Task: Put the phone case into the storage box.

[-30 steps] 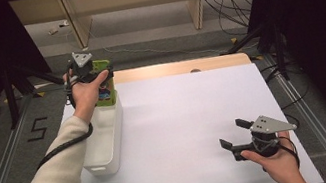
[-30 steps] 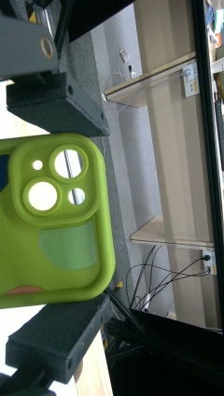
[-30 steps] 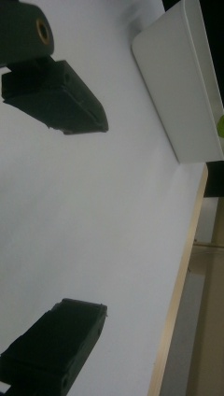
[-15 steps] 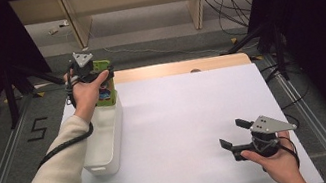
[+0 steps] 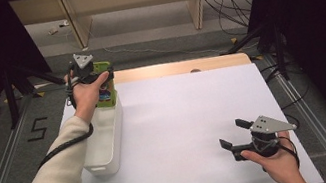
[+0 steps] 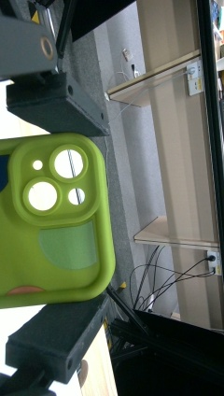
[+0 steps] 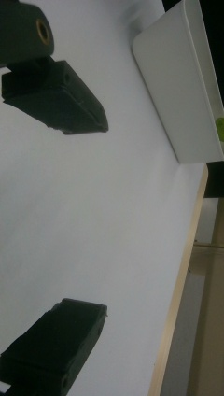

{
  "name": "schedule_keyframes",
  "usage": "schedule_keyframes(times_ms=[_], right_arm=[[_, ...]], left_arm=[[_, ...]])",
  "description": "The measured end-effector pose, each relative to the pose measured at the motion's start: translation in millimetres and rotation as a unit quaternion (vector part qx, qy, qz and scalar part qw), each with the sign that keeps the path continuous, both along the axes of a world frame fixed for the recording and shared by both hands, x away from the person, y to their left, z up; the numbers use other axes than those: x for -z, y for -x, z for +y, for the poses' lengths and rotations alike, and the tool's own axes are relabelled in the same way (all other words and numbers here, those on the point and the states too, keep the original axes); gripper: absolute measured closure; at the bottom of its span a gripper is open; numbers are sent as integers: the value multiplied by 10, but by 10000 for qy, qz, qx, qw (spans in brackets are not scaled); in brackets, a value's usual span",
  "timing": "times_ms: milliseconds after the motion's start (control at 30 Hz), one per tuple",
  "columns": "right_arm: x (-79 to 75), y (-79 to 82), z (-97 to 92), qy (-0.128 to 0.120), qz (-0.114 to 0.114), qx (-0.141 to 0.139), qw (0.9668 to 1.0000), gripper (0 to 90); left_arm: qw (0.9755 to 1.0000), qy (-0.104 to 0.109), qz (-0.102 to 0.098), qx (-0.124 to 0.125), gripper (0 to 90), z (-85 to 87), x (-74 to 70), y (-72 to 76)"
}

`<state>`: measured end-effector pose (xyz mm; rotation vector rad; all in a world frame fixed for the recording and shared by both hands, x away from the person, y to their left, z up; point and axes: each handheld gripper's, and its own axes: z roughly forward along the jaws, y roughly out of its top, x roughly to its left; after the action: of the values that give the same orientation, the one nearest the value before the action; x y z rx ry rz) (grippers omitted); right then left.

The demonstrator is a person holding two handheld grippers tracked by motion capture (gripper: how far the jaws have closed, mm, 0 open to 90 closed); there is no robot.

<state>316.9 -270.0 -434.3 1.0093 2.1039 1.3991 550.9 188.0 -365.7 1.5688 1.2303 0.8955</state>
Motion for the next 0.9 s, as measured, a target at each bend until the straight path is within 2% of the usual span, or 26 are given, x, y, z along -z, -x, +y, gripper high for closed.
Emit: schedule_keyframes(times_ms=[900], right_arm=[[-2, 3, 0, 5, 6, -6, 10000, 120]], left_arm=[[10000, -10, 78, -3, 162, 11, 80, -30]])
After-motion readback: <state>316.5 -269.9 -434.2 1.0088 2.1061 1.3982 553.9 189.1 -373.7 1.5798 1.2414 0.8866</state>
